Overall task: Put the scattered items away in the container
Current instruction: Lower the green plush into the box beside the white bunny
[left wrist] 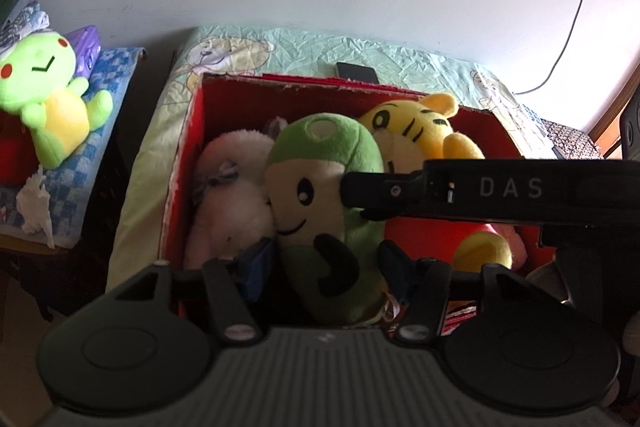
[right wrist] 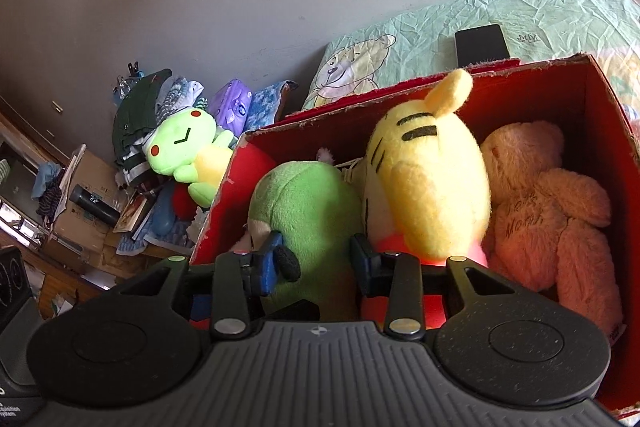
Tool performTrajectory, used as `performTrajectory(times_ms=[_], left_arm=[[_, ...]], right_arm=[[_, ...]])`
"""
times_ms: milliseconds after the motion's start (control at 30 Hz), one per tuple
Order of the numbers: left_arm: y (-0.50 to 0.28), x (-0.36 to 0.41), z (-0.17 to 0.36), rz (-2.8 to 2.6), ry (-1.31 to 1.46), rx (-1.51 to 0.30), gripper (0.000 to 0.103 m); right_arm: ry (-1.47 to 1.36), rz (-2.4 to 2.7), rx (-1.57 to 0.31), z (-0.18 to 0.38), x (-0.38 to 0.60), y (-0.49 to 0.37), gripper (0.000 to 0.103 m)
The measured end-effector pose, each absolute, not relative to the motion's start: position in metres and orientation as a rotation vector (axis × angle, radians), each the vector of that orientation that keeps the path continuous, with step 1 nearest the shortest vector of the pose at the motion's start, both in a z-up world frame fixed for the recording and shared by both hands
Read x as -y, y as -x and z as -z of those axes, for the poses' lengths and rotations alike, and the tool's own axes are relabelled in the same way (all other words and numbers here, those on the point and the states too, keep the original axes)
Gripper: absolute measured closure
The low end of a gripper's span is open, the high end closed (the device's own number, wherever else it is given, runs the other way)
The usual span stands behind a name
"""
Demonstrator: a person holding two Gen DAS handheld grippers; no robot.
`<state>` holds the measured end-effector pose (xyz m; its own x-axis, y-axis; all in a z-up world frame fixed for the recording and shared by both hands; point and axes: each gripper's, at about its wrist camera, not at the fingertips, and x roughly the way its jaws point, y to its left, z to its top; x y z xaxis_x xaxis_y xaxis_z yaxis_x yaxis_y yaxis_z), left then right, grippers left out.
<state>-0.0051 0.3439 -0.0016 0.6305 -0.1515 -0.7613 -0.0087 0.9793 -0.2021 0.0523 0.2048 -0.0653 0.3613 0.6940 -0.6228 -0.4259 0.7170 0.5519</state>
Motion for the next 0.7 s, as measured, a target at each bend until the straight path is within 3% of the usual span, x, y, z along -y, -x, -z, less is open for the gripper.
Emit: performTrajectory(times_ms=[700], left_arm=[[0.002, -0.333, 0.0093, -0.016, 0.154, -0.978, 0.034]], right_arm=[[-0.298, -0.751, -0.959, 0.0692, -0.2009, -0.0437, 0.059]])
